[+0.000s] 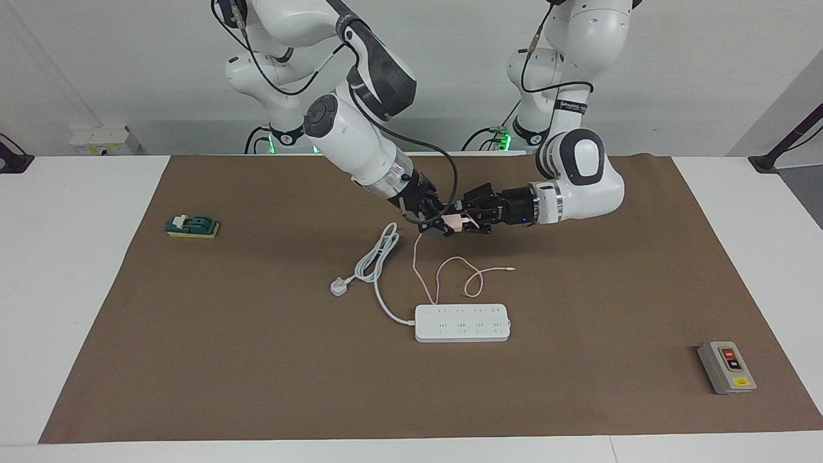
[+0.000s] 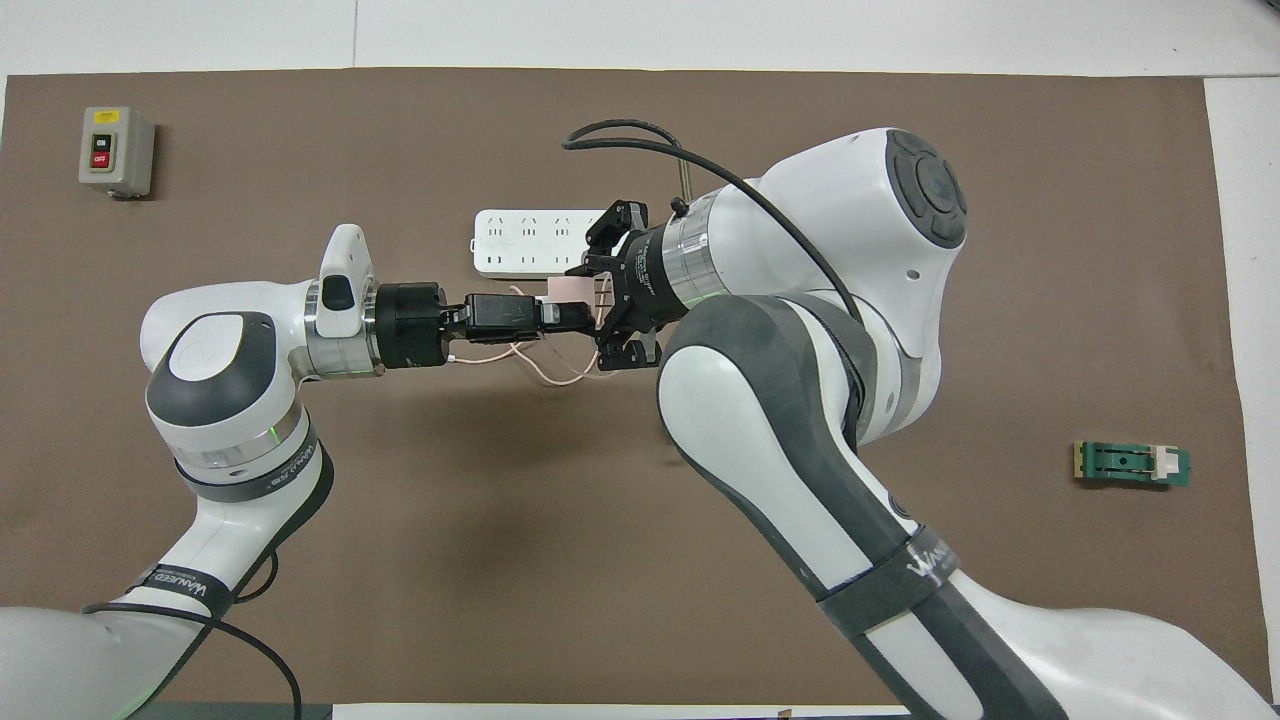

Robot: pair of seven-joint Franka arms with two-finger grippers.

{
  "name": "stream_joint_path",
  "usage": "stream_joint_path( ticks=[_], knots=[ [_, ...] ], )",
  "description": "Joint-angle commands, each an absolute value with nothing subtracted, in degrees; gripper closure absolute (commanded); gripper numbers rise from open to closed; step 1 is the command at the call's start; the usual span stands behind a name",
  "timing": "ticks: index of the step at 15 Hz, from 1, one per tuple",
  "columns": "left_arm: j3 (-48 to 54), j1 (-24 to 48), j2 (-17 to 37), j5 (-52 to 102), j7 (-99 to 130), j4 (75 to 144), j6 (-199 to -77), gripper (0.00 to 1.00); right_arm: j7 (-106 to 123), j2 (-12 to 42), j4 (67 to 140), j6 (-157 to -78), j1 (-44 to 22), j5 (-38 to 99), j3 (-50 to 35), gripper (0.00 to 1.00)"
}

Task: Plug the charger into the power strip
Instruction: 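Pass the pink charger from the right gripper to the left gripper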

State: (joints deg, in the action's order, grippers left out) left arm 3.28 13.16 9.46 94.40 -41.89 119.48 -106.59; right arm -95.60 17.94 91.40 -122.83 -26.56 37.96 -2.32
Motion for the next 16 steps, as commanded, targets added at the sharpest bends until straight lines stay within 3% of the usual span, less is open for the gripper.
stream_joint_path(
  ticks=[1,2,5,6,7,16],
  knots=[
    [2.9,13.45,9.84,95.89,-42.63,118.74,-106.96,0.94,-97.38,17.67,91.67,-123.4,-26.63,36.83,-2.55,1.0],
    [2.9,13.45,9.84,95.98,-42.71,118.74,-106.79,1.0,-97.38,17.75,91.67,-123.31,-26.63,36.83,-2.55,1.0],
    [2.9,13.45,9.84,95.98,-42.71,118.65,-106.79,1.0,-97.56,17.67,91.67,-123.22,-26.54,37.0,-2.55,1.0],
    [2.9,13.45,9.84,95.98,-42.63,118.57,-106.79,1.0,-98.52,17.67,91.67,-123.22,-25.93,37.18,-2.55,0.34],
    [2.81,13.45,9.84,95.98,-42.54,117.87,-106.79,1.0,-100.27,17.75,91.58,-123.22,-25.93,36.92,-2.37,0.0],
    [2.46,9.32,8.27,88.52,-43.76,117.77,-106.61,1.0,-100.2,17.67,90.7,-122.09,-22.77,35.87,-2.29,0.0]
  ],
)
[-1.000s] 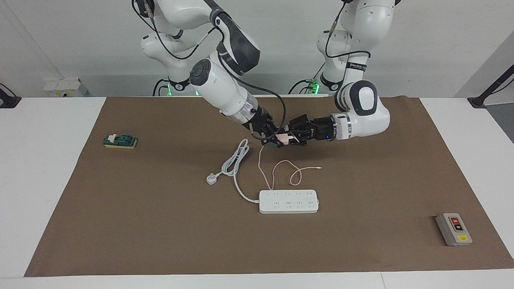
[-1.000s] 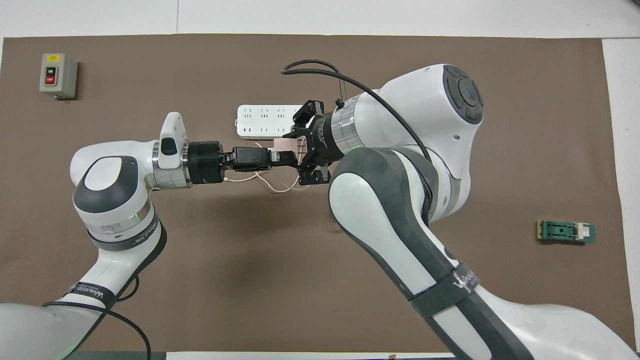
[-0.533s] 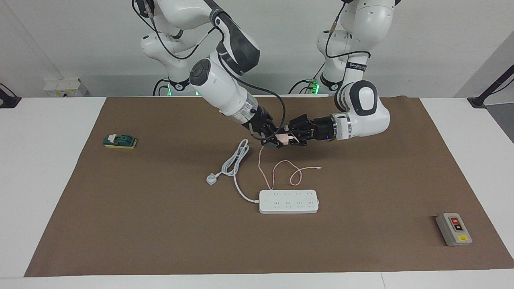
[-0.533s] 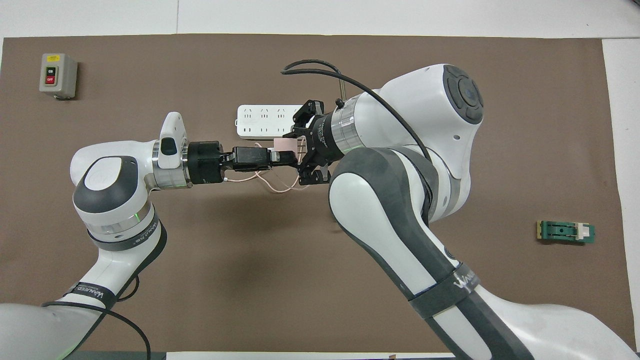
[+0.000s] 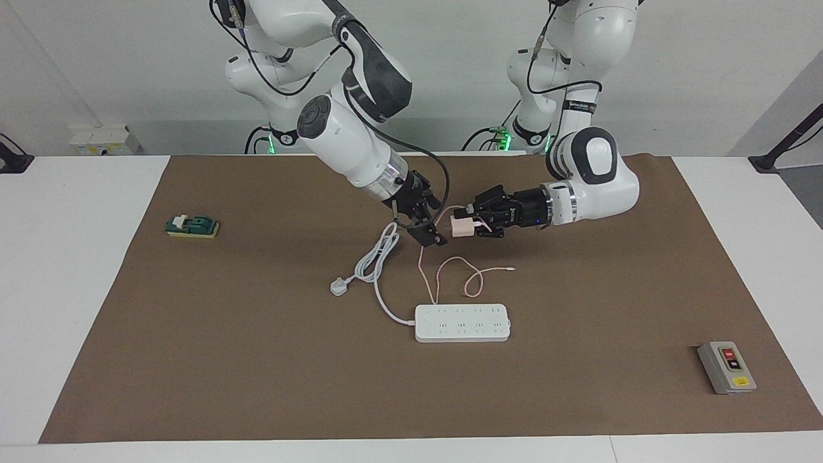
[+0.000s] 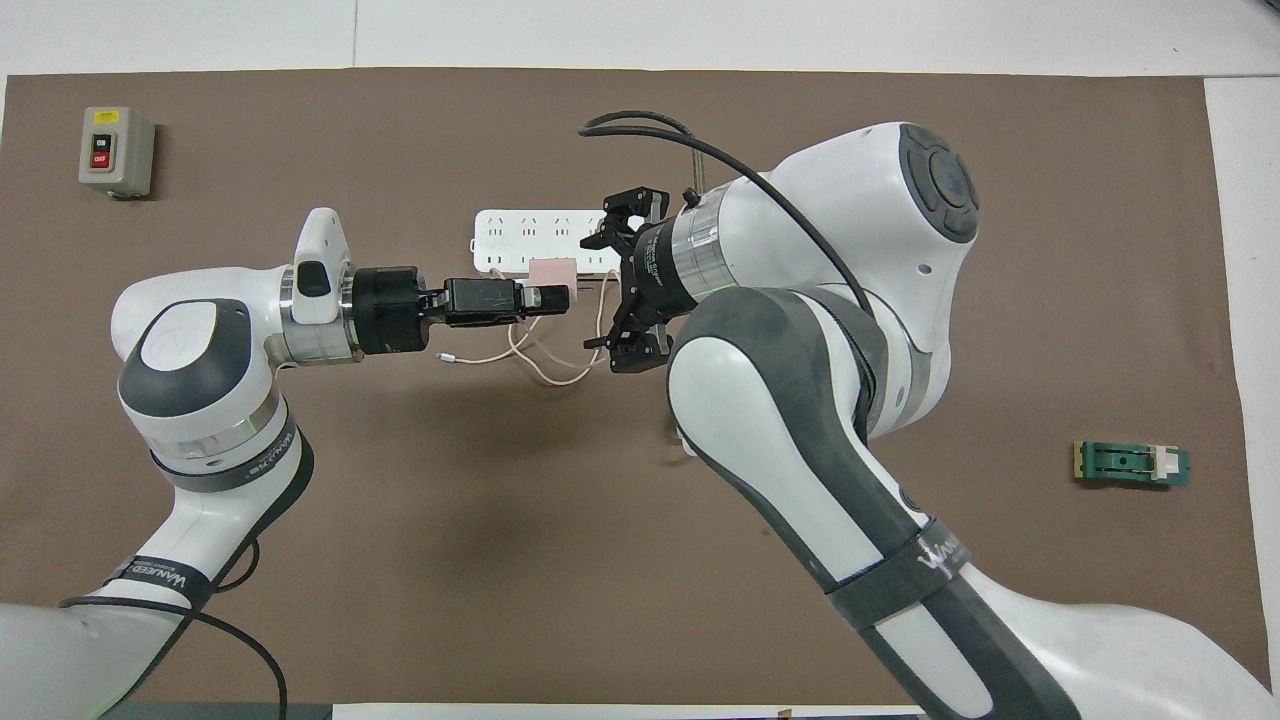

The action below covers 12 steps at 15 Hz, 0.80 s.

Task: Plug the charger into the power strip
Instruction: 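Bring the charger to the strip socket while the right gripper withdraws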

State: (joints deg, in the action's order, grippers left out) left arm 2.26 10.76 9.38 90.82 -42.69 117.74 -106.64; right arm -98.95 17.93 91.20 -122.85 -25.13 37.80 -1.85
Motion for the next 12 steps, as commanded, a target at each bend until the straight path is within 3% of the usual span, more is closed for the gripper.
stream_joint_path(
  ticks=[1,6,12],
  knots=[
    [2.37,8.71,8.17,87.2,-44.2,117.6,-107.05,1.0,-99.85,17.75,90.27,-120.69,-21.46,34.29,-2.29,0.0],
    [2.29,6.59,8.17,77.9,-44.3,114.27,-109.6,1.0,-92.03,17.67,85.61,-113.56,-14.43,31.2,-2.29,0.0],
    [2.37,5.8,8.79,53.38,-43.5,105.38,-108.63,1.0,-79.3,16.61,85.17,-110.66,-9.06,26.55,-2.02,0.0]
  ],
)
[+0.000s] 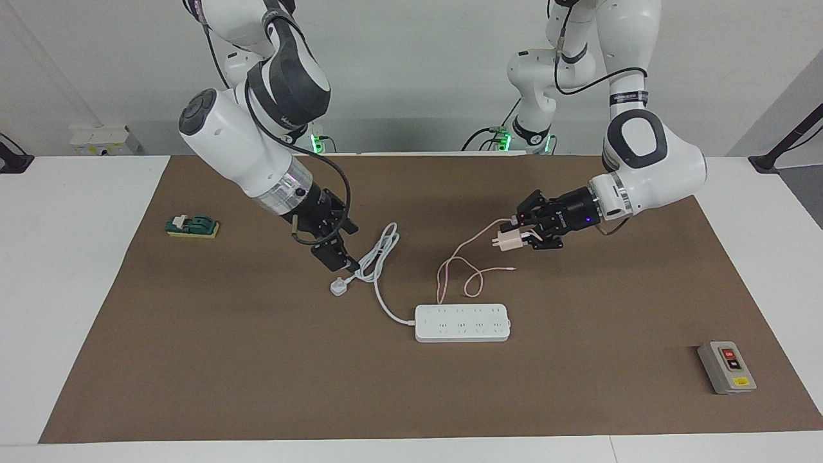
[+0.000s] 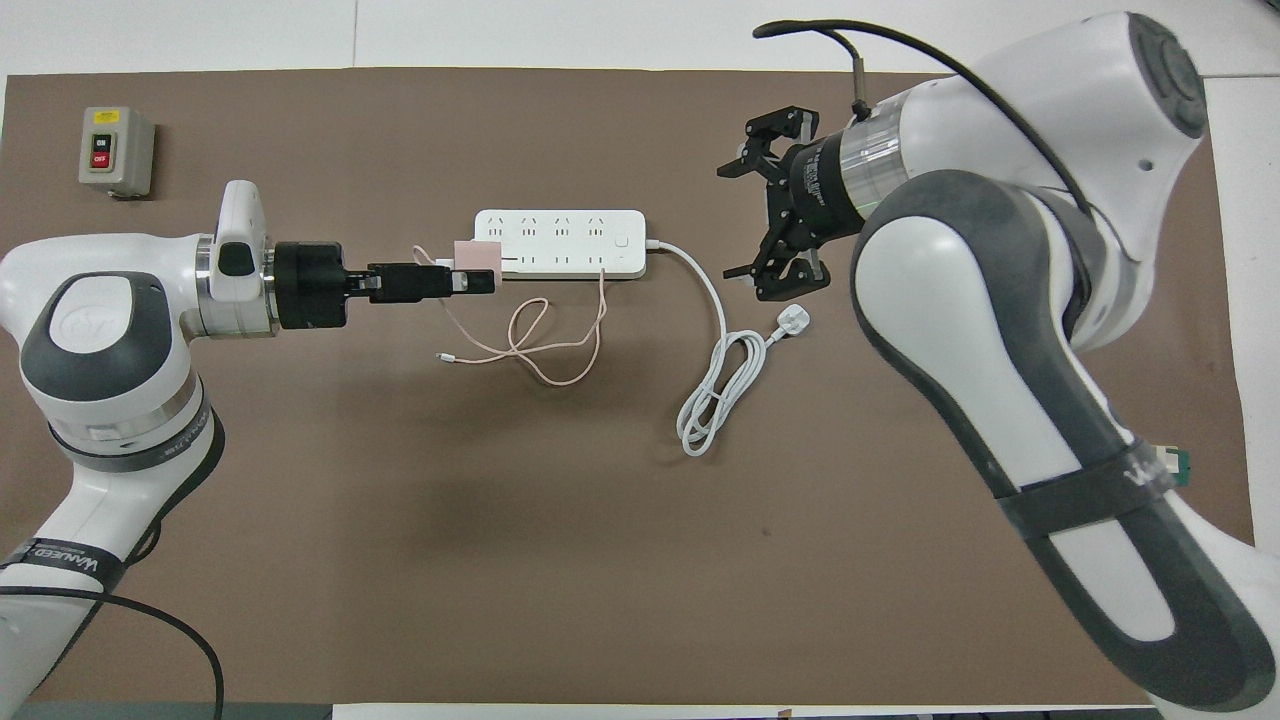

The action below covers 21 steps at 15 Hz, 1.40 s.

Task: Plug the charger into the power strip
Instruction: 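Bring the charger to the strip socket while the right gripper withdraws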

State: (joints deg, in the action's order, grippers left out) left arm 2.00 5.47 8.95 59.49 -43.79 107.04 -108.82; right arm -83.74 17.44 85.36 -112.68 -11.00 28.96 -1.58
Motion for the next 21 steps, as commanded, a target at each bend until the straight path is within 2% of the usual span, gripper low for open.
stream_joint_path(
  ticks=[1,7,13,16,21],
  knots=[
    [2.37,6.06,8.7,50.74,-43.59,105.21,-108.46,1.0,-76.23,16.0,85.17,-109.78,-8.44,25.32,-2.02,0.0],
    [2.81,11.41,10.54,32.12,-47.61,101.08,-109.42,1.0,-57.25,13.54,85.17,-103.46,-3.96,18.03,-1.93,0.0],
    [2.81,15.81,11.42,12.97,-56.13,100.64,-113.46,1.0,-39.94,11.43,85.17,-99.23,-1.76,10.3,-1.93,0.0],
    [2.81,18.28,12.48,6.16,-64.93,100.72,-122.76,1.0,-26.77,9.5,85.17,-97.74,-1.06,4.94,-2.02,0.0],
    [2.72,19.07,15.9,1.33,-75.39,100.37,-129.46,1.0,-7.15,4.05,86.04,-93.43,1.75,-0.43,-2.11,0.0]
  ],
)
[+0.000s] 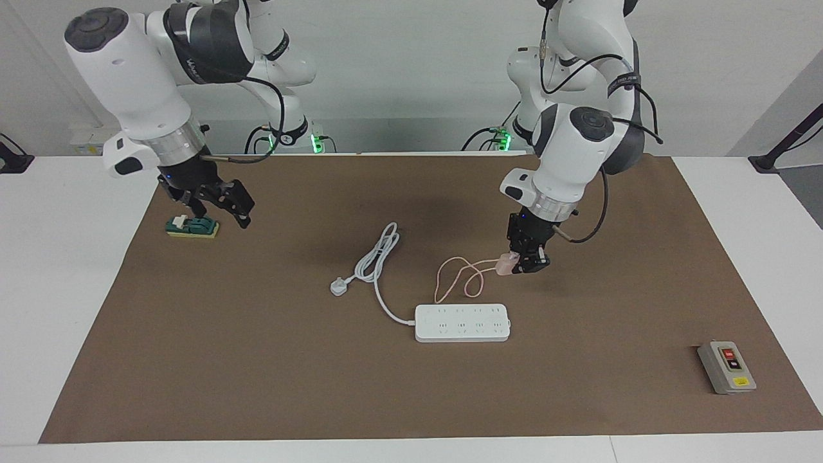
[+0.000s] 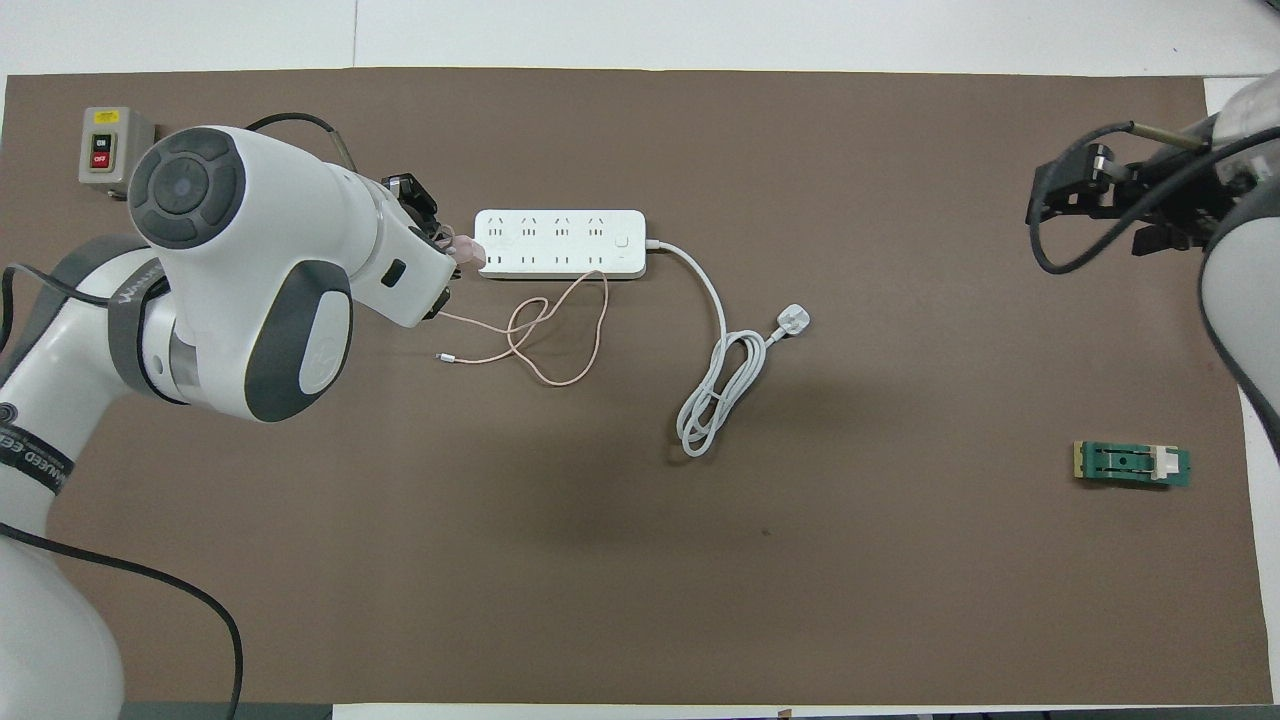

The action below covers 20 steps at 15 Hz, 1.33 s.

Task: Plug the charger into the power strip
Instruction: 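Bring the charger to the strip socket while the right gripper withdraws, then push the pink charger into the power strip socket with the left gripper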

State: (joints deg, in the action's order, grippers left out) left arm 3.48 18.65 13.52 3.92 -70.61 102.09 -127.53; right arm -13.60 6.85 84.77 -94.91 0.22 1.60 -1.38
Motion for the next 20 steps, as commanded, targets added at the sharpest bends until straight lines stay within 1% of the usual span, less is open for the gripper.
stream_joint_path(
  ticks=[1,4,6,8,10,13,17,20],
  knots=[
    [2.72,18.9,16.52,0.54,-75.5,100.2,-129.29,1.0,-5.03,3.09,86.48,-92.73,2.19,-0.7,-2.11,0.0],
    [2.81,18.63,19.15,-1.32,-75.5,99.76,-130.51,1.0,-0.27,-0.52,89.02,-90.36,3.42,-0.97,-2.11,0.0],
    [2.81,18.72,20.47,-1.14,-75.5,100.02,-133.58,1.0,-0.35,-2.36,91.13,-88.87,3.43,-0.97,-2.11,0.0],
    [2.81,18.55,22.32,-1.06,-75.24,99.41,-134.82,1.0,-0.44,-3.95,94.55,-88.33,3.25,-0.97,-2.11,0.0],
    [2.81,18.9,23.02,-1.14,-75.41,99.58,-136.75,1.0,-0.53,-5.27,96.85,-88.33,3.25,-0.97,-2.02,0.0],
    [2.72,18.72,23.73,-1.49,-75.5,100.37,-140.09,1.0,-0.35,-5.36,97.03,-87.54,3.16,-1.75,-2.02,0.0],
    [2.55,18.98,24.17,-2.02,-75.41,100.72,-140.36,1.0,-0.09,-6.76,96.77,-84.47,3.08,-2.9,-2.11,0.0],
    [2.55,19.16,24.08,-2.89,-75.41,101.86,-140.36,1.0,-0.18,-7.12,96.42,-84.2,2.9,-2.81,-2.11,0.0]
  ],
)
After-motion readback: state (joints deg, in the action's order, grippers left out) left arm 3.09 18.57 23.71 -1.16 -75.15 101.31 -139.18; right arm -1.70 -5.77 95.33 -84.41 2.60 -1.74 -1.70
